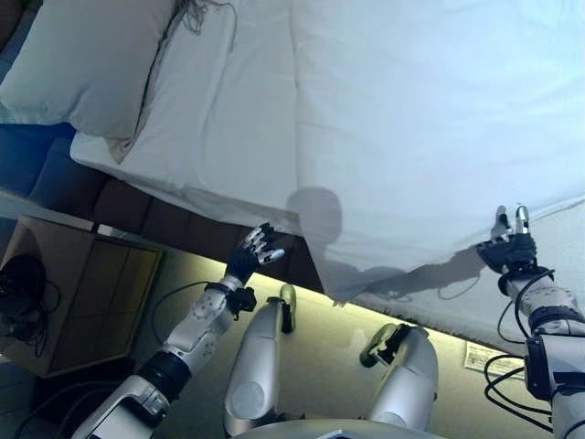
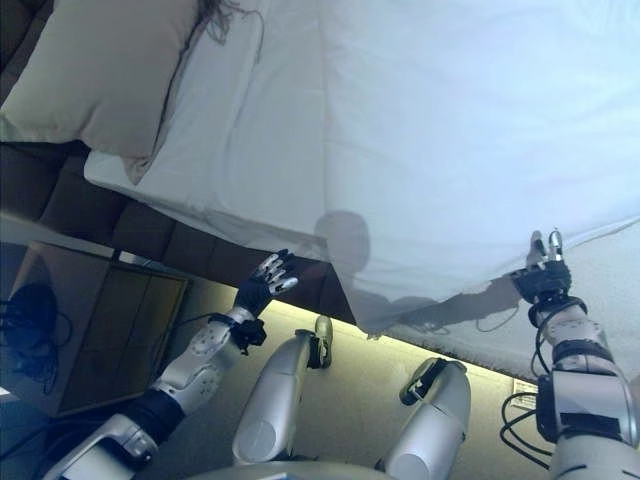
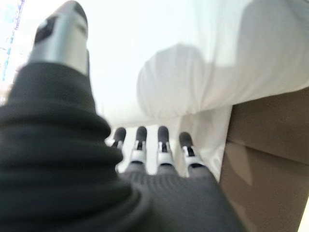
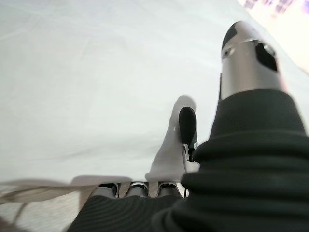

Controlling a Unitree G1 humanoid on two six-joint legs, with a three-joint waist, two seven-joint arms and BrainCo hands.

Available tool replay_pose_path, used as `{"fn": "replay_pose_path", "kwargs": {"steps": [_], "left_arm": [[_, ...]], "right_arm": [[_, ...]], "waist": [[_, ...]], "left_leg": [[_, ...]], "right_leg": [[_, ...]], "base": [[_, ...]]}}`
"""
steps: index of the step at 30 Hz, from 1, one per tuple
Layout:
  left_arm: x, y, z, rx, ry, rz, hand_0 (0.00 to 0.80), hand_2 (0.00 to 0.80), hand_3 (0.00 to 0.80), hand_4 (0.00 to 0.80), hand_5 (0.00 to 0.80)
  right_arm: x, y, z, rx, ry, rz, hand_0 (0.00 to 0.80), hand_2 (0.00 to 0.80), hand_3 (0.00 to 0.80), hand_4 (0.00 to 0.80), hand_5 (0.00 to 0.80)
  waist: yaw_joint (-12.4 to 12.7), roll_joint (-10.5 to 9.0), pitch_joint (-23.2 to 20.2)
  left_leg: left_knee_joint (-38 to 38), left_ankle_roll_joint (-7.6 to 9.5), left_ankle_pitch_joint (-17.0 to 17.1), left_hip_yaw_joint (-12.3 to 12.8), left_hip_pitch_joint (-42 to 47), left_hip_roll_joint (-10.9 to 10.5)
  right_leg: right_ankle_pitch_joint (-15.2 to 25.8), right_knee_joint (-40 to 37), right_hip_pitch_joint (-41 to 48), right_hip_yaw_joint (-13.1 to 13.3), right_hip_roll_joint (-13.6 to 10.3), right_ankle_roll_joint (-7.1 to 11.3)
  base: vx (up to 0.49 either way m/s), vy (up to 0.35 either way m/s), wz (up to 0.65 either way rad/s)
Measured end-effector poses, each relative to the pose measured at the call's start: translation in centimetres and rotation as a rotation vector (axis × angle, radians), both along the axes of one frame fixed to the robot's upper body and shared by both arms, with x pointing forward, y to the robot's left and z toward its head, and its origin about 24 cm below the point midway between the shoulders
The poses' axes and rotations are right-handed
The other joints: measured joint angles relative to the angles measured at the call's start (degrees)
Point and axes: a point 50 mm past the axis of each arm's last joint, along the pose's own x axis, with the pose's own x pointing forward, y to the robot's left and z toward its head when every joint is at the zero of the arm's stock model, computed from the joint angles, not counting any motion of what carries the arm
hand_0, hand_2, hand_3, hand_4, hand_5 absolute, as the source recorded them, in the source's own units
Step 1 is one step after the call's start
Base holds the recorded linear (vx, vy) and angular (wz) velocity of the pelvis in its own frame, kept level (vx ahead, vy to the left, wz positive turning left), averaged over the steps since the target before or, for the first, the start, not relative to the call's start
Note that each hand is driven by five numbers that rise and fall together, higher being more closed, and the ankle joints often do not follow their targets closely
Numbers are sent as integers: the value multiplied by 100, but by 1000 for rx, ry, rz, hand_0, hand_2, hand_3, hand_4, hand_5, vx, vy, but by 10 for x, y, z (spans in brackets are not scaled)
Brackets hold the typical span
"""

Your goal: Make the bed neatly

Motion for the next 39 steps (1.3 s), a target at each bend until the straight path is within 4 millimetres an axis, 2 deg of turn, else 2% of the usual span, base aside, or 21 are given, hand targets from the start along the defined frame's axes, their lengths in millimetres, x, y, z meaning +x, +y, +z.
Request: {"fn": "replay_pose_path", "kwargs": {"steps": [4,5,6,7,11,14,22,31,35,37,39], "left_arm": [[0,0,0,4,4,16,0,0,0,0,0],[0,0,0,4,3,18,0,0,0,0,0],[1,0,0,4,2,19,0,0,0,0,0],[1,-1,1,4,-2,20,0,0,0,0,0],[4,-3,8,-3,-24,14,0,0,0,0,0],[5,-4,9,-6,-29,10,0,0,0,0,0],[5,-7,14,-36,-40,0,0,0,0,0,0],[5,-6,15,-38,-42,0,0,0,0,0,0],[6,0,16,-43,-43,25,0,0,0,0,0],[7,5,17,-44,-45,42,0,0,0,0,0],[4,8,13,-46,-33,53,0,0,0,0,0]], "right_arm": [[3,1,2,-5,-8,4,0,0,0,0,0],[4,1,5,-8,-16,4,88,88,88,88,88],[6,1,6,-13,-23,6,521,521,521,521,521],[8,1,9,-19,-36,5,800,800,800,800,800],[11,-5,22,-56,-61,1,800,800,800,800,800],[17,-3,29,-60,-91,12,800,800,800,800,800],[18,-4,32,-71,-110,9,800,800,800,800,800],[13,-5,27,-68,-126,21,800,800,800,800,800],[6,-3,18,-89,-150,50,800,800,800,800,800],[2,-1,12,-94,-152,56,800,800,800,800,800],[4,5,9,-95,-168,69,800,800,800,800,800]], "waist": [[-63,7,9],[-79,17,17],[-89,37,41],[-96,66,83],[-92,219,253],[-90,222,255],[-86,225,256],[-88,210,264],[-83,138,294],[-79,59,270],[-73,-11,222]], "left_leg": [[8,0,0,10,-77,1],[16,0,0,15,-111,1],[24,1,1,15,-129,1],[31,1,1,17,-149,1],[47,4,3,41,-224,0],[53,5,5,98,-339,0],[55,20,14,139,-363,2],[-147,64,75,309,53,90],[-492,22,173,313,530,65],[-654,25,210,302,808,62],[-609,-77,83,112,1003,89]], "right_leg": [[1,11,-91,23,0,1],[1,24,-137,33,0,1],[1,33,-155,38,0,1],[1,41,-178,44,0,0],[0,64,-266,70,-16,-2],[-5,114,-451,151,-22,-10],[-8,133,-497,190,-38,-13],[-10,-14,-66,167,-41,16],[34,-297,442,28,-8,96],[27,-468,719,-63,-5,84],[52,-566,933,-84,28,142]], "base": [[-48,14,0],[-40,21,-1],[-40,27,-1],[-34,29,1],[-8,8,0],[-12,8,-2],[-6,-1,1],[3,-17,5],[56,-42,2],[81,-29,0],[54,-22,-14]]}}
